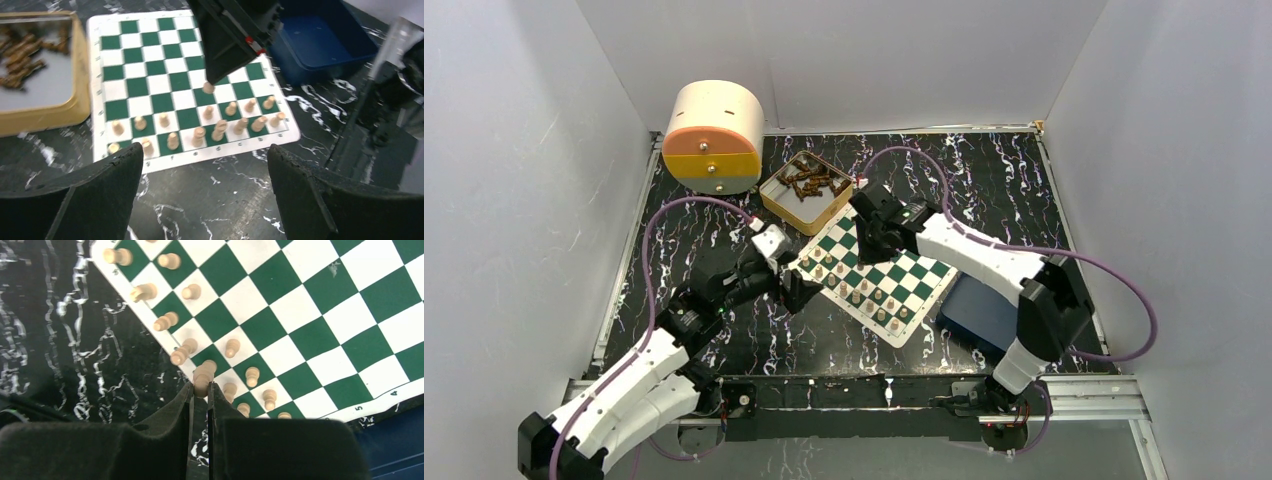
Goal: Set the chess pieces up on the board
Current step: Place the chess piece on the chessboard.
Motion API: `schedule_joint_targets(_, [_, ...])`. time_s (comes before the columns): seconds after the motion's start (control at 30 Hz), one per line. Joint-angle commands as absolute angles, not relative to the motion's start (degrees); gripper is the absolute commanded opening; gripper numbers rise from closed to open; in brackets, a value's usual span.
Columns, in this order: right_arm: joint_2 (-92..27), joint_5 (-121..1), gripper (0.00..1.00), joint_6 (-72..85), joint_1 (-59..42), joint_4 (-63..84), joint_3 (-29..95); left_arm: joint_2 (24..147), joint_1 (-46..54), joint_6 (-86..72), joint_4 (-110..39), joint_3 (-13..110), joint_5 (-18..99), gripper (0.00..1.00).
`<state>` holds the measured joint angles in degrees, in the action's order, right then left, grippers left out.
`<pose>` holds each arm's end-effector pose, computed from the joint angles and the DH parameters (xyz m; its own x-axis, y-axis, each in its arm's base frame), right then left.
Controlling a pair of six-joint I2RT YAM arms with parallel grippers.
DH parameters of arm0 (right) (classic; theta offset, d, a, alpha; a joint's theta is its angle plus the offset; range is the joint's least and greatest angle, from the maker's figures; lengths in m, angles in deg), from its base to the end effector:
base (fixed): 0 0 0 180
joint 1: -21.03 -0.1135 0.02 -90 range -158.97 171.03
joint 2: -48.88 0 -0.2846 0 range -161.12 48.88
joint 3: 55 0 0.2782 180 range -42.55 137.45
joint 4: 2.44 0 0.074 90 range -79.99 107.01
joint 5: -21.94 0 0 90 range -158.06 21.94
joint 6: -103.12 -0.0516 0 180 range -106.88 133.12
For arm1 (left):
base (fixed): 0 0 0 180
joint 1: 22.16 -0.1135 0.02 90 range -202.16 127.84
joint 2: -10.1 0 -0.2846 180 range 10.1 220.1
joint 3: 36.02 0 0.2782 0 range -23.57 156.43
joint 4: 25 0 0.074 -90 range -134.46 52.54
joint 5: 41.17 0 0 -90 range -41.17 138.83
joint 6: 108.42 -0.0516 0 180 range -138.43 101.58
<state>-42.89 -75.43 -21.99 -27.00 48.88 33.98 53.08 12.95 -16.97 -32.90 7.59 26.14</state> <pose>0.2591 0.2781 0.2830 -0.8384 -0.0791 -0.5393 -0.2505 0.9347 0.2522 0.1608 -0.1374 0.2952 -0.1248 0.0592 -0.9904 0.8408 0.5363 -0.0739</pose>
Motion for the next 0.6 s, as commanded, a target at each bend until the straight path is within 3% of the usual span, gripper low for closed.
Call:
schedule_joint_targets(0.0, [-47.05,-78.53,0.17,-19.85,-26.92,49.46,38.98,49.09,13.17,-12.37,-38.01,7.09,39.91,0.91])
schedule_joint_targets(0.17, [-54.67,-79.27,0.18,-19.90,-26.93,53.82,44.44,48.88,13.17,-12.41,-43.92,7.74,45.83,0.91])
schedule_joint_targets(0.57, [-61.85,-77.92,0.18,-21.24,-26.87,53.78,45.97,47.44,13.17,-15.16,-47.53,10.52,46.63,0.92])
